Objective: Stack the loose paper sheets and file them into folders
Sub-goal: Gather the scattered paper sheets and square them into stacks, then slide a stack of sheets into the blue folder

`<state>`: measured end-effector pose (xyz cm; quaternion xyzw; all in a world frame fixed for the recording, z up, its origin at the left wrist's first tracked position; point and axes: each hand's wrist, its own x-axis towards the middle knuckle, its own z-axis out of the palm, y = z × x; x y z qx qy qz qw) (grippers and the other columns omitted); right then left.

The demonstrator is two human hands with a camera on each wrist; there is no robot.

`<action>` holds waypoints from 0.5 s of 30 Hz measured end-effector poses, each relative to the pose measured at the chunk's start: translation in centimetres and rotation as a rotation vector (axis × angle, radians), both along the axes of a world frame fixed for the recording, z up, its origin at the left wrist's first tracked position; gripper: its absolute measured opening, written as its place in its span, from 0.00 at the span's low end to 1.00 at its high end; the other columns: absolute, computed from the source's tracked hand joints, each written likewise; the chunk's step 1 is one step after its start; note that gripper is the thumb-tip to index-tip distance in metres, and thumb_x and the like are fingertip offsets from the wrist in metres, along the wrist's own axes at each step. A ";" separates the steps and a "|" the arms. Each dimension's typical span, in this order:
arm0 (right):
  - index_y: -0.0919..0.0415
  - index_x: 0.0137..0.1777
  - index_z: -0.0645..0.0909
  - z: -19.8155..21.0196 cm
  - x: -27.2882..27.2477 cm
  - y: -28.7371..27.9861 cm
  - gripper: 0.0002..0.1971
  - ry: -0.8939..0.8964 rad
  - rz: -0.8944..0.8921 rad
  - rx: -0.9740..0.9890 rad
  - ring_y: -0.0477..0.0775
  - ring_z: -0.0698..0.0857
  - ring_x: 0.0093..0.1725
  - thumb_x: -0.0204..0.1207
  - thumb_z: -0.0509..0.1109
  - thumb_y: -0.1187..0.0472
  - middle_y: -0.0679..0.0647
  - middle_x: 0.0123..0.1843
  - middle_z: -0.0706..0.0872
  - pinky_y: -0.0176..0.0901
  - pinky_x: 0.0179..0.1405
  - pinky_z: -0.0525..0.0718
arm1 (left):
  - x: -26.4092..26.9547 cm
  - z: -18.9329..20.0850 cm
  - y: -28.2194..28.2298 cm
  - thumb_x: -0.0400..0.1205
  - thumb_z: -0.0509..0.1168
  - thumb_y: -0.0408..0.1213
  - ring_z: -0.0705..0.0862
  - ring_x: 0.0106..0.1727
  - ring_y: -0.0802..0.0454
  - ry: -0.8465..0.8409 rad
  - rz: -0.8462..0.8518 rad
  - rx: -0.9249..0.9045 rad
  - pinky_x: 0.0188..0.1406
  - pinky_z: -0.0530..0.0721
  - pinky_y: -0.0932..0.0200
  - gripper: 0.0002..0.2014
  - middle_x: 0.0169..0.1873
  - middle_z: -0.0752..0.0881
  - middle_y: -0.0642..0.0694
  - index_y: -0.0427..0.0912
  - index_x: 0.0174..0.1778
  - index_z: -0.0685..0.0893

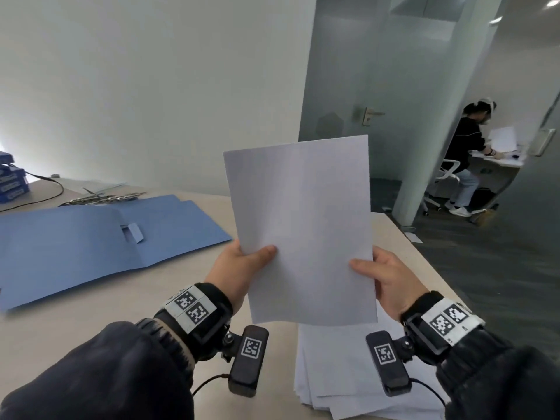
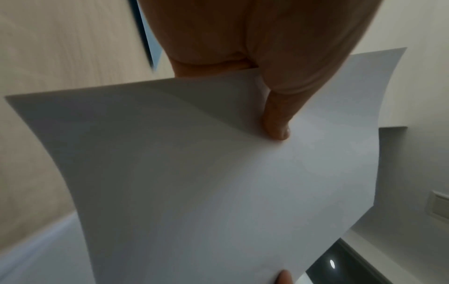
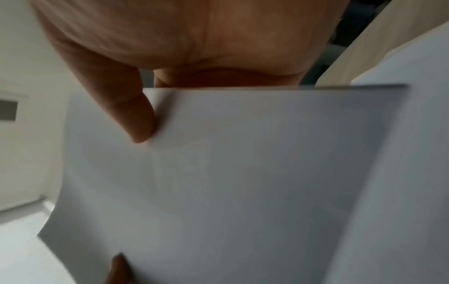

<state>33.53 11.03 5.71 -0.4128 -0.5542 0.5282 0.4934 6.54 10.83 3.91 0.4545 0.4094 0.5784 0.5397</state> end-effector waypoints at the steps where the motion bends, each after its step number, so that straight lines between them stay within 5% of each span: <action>1: 0.60 0.59 0.87 -0.1 -1.4 0.3 0.15 -0.060 0.023 0.012 0.61 0.91 0.53 0.72 0.79 0.64 0.59 0.56 0.93 0.50 0.52 0.90 | -1.3 -0.1 0.1 0.78 0.75 0.33 0.91 0.57 0.39 -0.023 0.031 -0.007 0.61 0.86 0.43 0.16 0.55 0.93 0.42 0.41 0.61 0.87; 3: 0.57 0.60 0.86 -0.3 -4.3 0.8 0.10 -0.200 0.035 0.061 0.57 0.92 0.53 0.83 0.69 0.67 0.54 0.55 0.94 0.49 0.53 0.90 | -3.8 -0.4 0.0 0.76 0.74 0.34 0.91 0.56 0.39 -0.045 0.097 -0.016 0.60 0.87 0.43 0.16 0.55 0.93 0.41 0.41 0.61 0.88; 8: 0.52 0.53 0.88 -1.2 -10.7 2.7 0.09 -0.361 0.023 0.117 0.47 0.93 0.46 0.85 0.67 0.64 0.45 0.48 0.94 0.41 0.45 0.88 | -9.8 -0.8 0.0 0.84 0.72 0.36 0.92 0.54 0.43 0.097 0.206 -0.089 0.59 0.88 0.44 0.08 0.54 0.93 0.43 0.44 0.59 0.87; 10: 0.56 0.53 0.88 -1.6 -12.4 3.7 0.08 -0.346 0.009 0.069 0.52 0.93 0.46 0.85 0.68 0.64 0.50 0.48 0.95 0.48 0.45 0.90 | -12.5 -0.3 0.0 0.86 0.69 0.48 0.92 0.50 0.51 0.362 0.223 -0.089 0.56 0.88 0.50 0.08 0.49 0.93 0.51 0.49 0.52 0.87; 12: 0.60 0.55 0.88 -2.2 -13.7 4.7 0.07 -0.310 -0.007 0.009 0.62 0.93 0.49 0.85 0.68 0.65 0.56 0.50 0.94 0.60 0.53 0.91 | -15.7 0.1 0.4 0.86 0.63 0.58 0.88 0.44 0.51 0.705 0.256 -0.078 0.51 0.85 0.50 0.18 0.41 0.89 0.53 0.46 0.45 0.84; 15: 0.61 0.55 0.88 -3.3 -15.2 6.3 0.07 -0.256 -0.046 -0.075 0.66 0.92 0.52 0.84 0.69 0.65 0.58 0.51 0.94 0.67 0.60 0.87 | -20.5 0.7 1.9 0.87 0.59 0.59 0.85 0.45 0.48 1.162 0.281 -0.150 0.45 0.80 0.51 0.20 0.42 0.87 0.48 0.46 0.46 0.84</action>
